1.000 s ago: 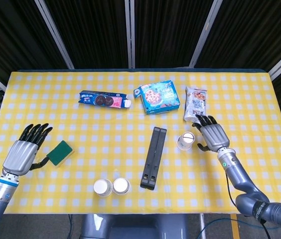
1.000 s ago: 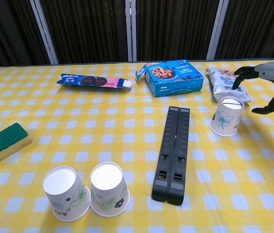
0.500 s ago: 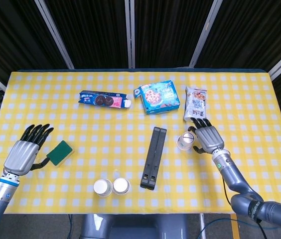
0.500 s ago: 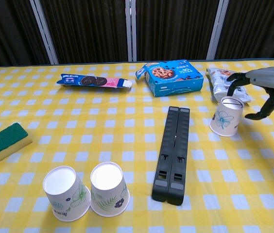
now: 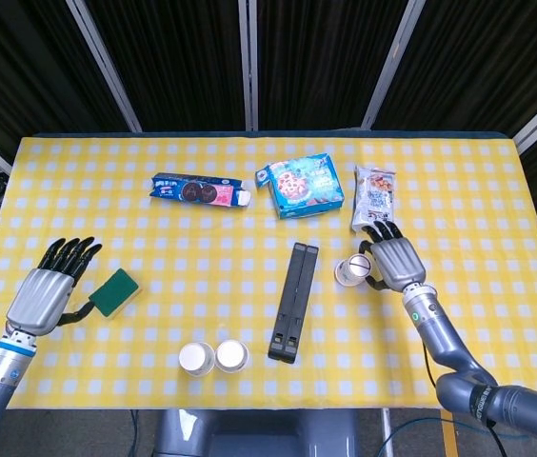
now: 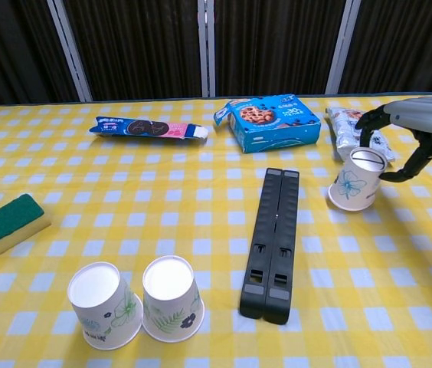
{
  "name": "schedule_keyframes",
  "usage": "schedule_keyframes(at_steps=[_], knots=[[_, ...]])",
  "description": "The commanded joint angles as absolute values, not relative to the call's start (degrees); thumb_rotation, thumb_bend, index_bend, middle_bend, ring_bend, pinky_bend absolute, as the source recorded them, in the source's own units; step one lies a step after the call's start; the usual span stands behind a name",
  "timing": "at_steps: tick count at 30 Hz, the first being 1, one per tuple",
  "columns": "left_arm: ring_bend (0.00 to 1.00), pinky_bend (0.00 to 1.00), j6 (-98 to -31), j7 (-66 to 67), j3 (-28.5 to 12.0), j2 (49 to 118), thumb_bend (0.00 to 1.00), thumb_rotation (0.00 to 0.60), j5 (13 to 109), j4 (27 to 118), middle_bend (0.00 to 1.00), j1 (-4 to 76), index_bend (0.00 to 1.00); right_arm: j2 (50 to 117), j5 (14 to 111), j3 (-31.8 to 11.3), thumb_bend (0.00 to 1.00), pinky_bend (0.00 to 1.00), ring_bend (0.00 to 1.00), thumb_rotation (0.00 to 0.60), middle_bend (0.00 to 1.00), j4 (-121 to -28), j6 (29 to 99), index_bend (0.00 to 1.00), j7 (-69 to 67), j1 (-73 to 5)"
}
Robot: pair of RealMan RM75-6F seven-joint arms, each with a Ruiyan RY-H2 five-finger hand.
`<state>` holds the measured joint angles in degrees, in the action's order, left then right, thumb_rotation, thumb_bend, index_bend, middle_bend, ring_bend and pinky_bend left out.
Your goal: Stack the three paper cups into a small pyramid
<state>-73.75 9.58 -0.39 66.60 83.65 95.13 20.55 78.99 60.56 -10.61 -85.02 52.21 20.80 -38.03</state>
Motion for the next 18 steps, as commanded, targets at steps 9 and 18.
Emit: schedule_keyframes(at_steps=[9,18], knots=[[0.00,0.00,-72.60,9.80,-0.47,66.38,0.28,0.600,83.68,95.40,0.00,20.49,0.02,74.20,64.03,-11.13,0.23,0.03,0.00,0.600,0.12,-97.73,57.11,0.48,23.21,-37.85],[0.00,0.00,-71.41,9.48,-0.22,66.12,0.28,0.600,84.36,95.67,0.00,20.67,0.03,77.10,63.97,-12.82,0.23,0.05,0.00,0.600,0.13,-104.86,57.71,0.48,28.50,-41.96]])
